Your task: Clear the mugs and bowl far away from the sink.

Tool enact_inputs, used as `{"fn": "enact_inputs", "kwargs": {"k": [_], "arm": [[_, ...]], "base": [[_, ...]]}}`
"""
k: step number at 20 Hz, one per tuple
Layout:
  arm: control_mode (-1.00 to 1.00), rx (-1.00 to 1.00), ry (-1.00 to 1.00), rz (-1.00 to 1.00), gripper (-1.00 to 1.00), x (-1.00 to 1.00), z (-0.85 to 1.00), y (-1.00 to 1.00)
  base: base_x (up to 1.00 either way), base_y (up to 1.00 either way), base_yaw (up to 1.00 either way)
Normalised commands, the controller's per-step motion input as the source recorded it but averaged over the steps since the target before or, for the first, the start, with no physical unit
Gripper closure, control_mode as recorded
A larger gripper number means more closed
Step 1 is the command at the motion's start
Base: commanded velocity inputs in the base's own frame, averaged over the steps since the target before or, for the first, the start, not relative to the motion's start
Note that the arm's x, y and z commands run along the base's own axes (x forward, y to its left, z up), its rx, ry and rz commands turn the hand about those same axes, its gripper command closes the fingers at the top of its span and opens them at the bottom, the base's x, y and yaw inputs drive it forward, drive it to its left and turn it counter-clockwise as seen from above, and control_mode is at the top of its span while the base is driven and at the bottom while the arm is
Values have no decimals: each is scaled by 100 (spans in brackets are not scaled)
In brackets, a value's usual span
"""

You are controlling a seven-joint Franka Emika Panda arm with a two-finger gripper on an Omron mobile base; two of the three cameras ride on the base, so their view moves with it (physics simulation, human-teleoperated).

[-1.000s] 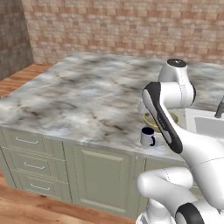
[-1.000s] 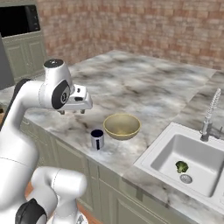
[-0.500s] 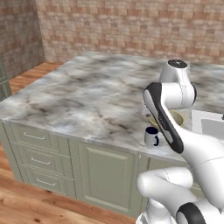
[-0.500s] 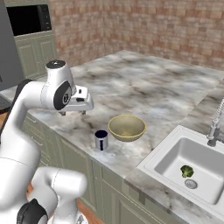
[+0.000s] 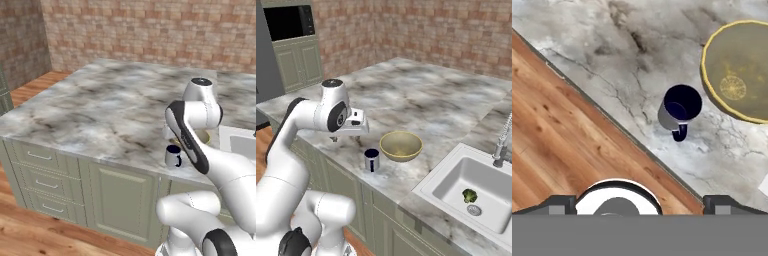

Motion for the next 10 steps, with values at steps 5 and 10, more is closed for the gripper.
{"fn": "enact_inputs", "kwargs": {"k": [5, 10], "arm": [[-100, 0, 14, 0, -100, 12, -51, -13], [-100, 0, 9, 0, -100, 20, -42, -13]], "base": [[0, 0, 0], [0, 0, 0]]}}
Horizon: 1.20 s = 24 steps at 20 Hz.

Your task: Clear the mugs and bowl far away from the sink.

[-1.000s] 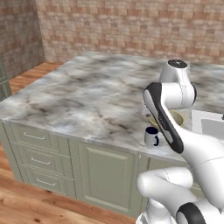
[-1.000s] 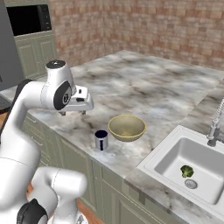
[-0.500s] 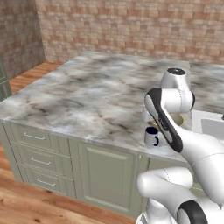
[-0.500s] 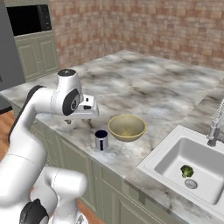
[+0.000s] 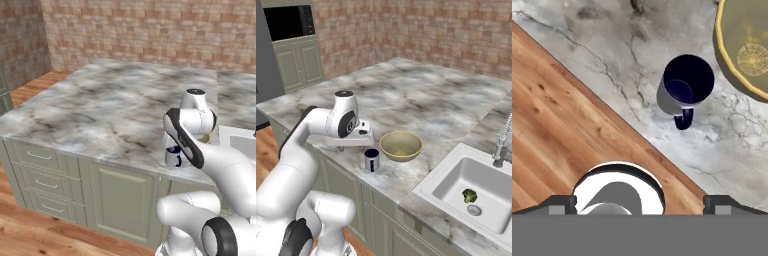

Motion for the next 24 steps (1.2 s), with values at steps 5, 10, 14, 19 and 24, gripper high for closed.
{"fn": "enact_inputs", "kwargs": {"k": [5, 10, 14, 19, 24], "arm": [[-100, 0, 9, 0, -100, 18, -36, -13], [-100, 0, 10, 0, -100, 20, -33, -14], [-100, 0, 11, -1, -100, 15, -29, -14], [-100, 0, 7, -1, -100, 6, -20, -13], [-100, 0, 0, 0, -100, 0, -12, -11]], "base": [[0, 0, 0], [0, 0, 0], [0, 0, 0], [0, 0, 0], [0, 0, 0]]}}
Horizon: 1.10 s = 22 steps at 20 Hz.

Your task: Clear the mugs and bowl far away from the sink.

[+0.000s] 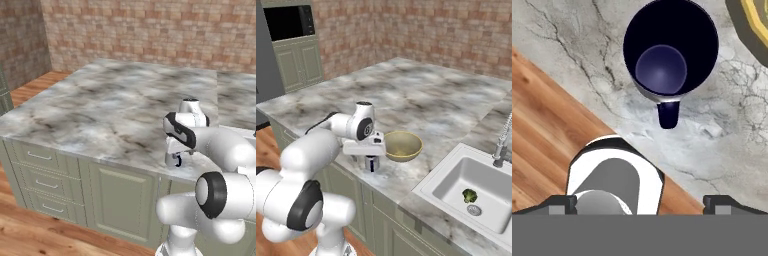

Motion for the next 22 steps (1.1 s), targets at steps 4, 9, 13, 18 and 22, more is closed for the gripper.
{"fn": "enact_inputs", "kwargs": {"k": [4, 9, 13, 18, 22], "arm": [[-100, 0, 0, 0, -100, 0, -18, -8], [-100, 0, 0, 1, -100, 2, -17, -3], [-100, 0, 0, 3, -100, 7, -16, 0], [-100, 0, -5, 6, -100, 10, -11, 0], [-100, 0, -9, 6, -100, 11, -7, 0]], "base": [[0, 0, 0], [0, 0, 0], [0, 0, 0], [0, 0, 0], [0, 0, 0]]}}
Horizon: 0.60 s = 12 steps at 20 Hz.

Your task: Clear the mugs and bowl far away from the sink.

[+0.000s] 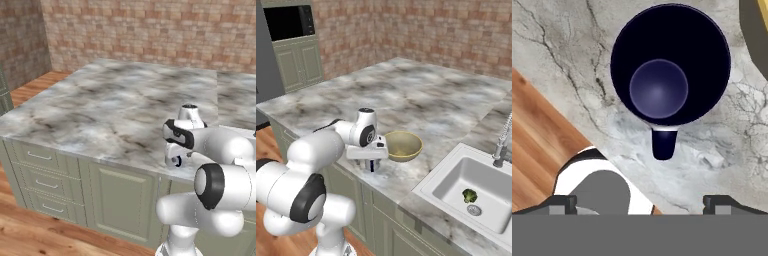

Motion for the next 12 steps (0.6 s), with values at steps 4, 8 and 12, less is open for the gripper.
{"fn": "enact_inputs", "kwargs": {"k": [4, 8, 12], "arm": [[-100, 0, -8, 7, -100, 11, -10, -1], [-100, 2, -7, 8, -100, 8, -13, -2], [-100, 1, -2, 3, -100, 2, -16, -4]], "base": [[0, 0, 0], [0, 0, 0], [0, 0, 0]]}}
